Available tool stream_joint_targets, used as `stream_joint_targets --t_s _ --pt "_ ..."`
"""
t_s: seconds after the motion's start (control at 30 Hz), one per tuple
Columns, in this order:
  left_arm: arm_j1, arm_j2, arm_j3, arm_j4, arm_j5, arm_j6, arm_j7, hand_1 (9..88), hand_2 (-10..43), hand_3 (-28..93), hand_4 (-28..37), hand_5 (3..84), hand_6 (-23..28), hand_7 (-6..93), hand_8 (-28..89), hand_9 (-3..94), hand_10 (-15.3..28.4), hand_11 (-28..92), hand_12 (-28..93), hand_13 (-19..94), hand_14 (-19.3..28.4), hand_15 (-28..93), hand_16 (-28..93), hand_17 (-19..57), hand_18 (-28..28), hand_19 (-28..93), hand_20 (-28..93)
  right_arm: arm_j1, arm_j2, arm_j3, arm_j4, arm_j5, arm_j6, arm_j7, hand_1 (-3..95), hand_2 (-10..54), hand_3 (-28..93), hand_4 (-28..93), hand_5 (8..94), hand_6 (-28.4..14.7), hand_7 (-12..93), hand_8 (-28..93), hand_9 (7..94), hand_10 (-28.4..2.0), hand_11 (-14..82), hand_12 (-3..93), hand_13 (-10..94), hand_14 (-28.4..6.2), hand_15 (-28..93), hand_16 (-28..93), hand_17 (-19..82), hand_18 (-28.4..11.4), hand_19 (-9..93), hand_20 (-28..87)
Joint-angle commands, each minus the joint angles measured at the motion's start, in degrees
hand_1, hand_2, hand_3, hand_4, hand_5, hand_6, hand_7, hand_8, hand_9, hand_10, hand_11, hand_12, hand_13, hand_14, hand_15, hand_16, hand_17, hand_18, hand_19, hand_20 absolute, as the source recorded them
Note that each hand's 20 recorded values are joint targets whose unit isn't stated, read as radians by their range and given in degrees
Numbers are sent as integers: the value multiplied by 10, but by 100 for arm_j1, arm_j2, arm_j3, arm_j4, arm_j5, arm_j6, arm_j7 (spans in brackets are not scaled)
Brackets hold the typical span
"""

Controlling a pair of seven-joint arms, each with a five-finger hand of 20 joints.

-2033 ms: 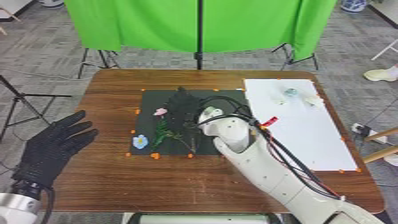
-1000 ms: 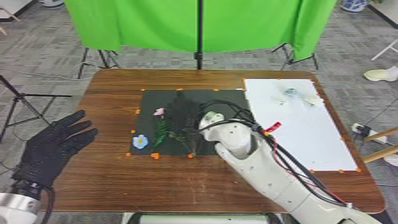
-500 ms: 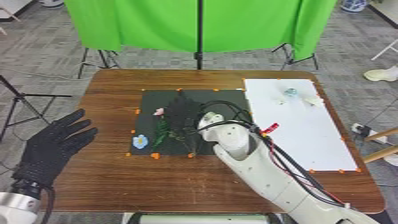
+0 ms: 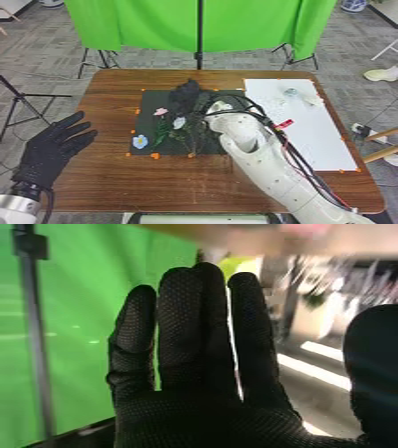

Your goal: Arrange flowers

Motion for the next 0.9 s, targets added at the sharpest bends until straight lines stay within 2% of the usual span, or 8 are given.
stream_joint_targets --t_s 0.03,0.2,0.37,0.5,0.7,0.9 --pt "137 -113 -51 -20 25 48 19 262 -14 685 -237 377 35 193 -91 324 137 273 124 273 169 365 -17 -78 228 488 47 164 1059 561 -138 130 93 751 165 -14 885 -276 450 0 274 -185 457 -95 393 219 435 -66 645 159 167 -177 686 408" --pt "187 -144 -63 -45 31 67 57 259 -19 695 -242 379 32 196 -93 324 135 275 126 274 167 367 -17 -77 227 488 46 202 1777 632 150 299 154 1260 213 -43 891 -281 446 -15 281 -188 456 -107 398 216 460 -72 645 151 211 -162 732 411" --pt "195 -154 -65 -49 26 71 54 257 -22 699 -245 379 31 198 -94 324 133 276 127 274 165 365 -17 -76 225 487 45 -273 2333 931 34 136 245 1666 244 -88 885 -282 447 -15 299 -198 461 -103 409 208 493 -61 610 144 220 -158 744 383" --pt "231 -175 -83 -67 31 90 80 256 -23 702 -247 379 30 199 -94 323 134 276 126 274 165 363 -17 -76 225 486 46 -663 2561 1235 -14 153 147 1865 270 -95 881 -283 446 -4 321 -207 463 -97 411 207 530 -56 561 145 229 -163 743 374" --pt "193 -155 -97 -46 29 33 47 256 -24 704 -249 380 31 200 -96 323 133 275 126 274 164 363 -15 -76 224 486 46 -1135 2797 1615 -155 206 -42 1940 270 -95 879 -283 446 0 333 -214 467 -93 413 208 542 -53 544 156 230 -164 741 375" --pt "217 -161 -121 -60 30 11 23 256 -23 704 -251 380 30 199 -96 323 134 276 126 274 163 363 -15 -76 224 486 46 -1353 2841 1728 -190 221 111 1971 260 -95 871 -283 455 1 335 -215 484 -90 416 209 546 -49 546 162 228 -163 741 376"
